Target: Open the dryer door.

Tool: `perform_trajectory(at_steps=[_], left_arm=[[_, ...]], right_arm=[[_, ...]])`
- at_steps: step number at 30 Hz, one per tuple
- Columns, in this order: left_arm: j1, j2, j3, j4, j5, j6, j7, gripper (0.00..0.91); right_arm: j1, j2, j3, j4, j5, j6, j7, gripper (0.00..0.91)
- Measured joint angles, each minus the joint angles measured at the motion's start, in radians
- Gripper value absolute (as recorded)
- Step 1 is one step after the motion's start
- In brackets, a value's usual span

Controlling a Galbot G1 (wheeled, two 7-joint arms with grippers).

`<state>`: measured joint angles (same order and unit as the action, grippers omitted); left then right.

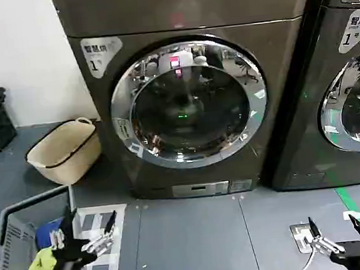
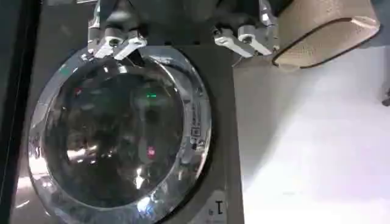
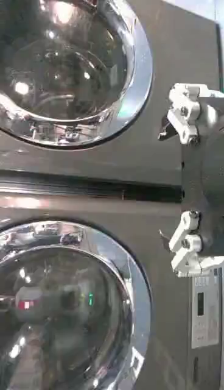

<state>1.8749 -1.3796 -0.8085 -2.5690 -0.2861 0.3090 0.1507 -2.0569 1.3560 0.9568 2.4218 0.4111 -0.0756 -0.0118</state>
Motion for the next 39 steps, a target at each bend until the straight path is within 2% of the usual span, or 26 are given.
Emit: perform_trajectory(at_steps=[9,17,31,39], left_arm=[[-0.003,-0.001,0.0,0.0,0.002,0.001,0.004,0.907],[-0.003,-0.001,0.003,0.0,0.007,0.001,0.006,0.907],[0.001,0.004,0.008,0.0,0.017,0.001,0.007,0.907],[0.001,0.0,0.023,0.0,0.034,0.001,0.009,0.907]], right_arm=[[0.063,-0.064,-0.009,-0.013,0.017,-0.034,-0.095,0.907],[0.167,-0.168,-0.038,-0.038,0.069,-0.072,-0.145,0.907],[0.386,-0.418,-0.11,-0.138,0.274,-0.118,-0.207,0.907],[0.537,-0.562,-0.22,-0.193,0.367,-0.113,-0.196,0.907]])
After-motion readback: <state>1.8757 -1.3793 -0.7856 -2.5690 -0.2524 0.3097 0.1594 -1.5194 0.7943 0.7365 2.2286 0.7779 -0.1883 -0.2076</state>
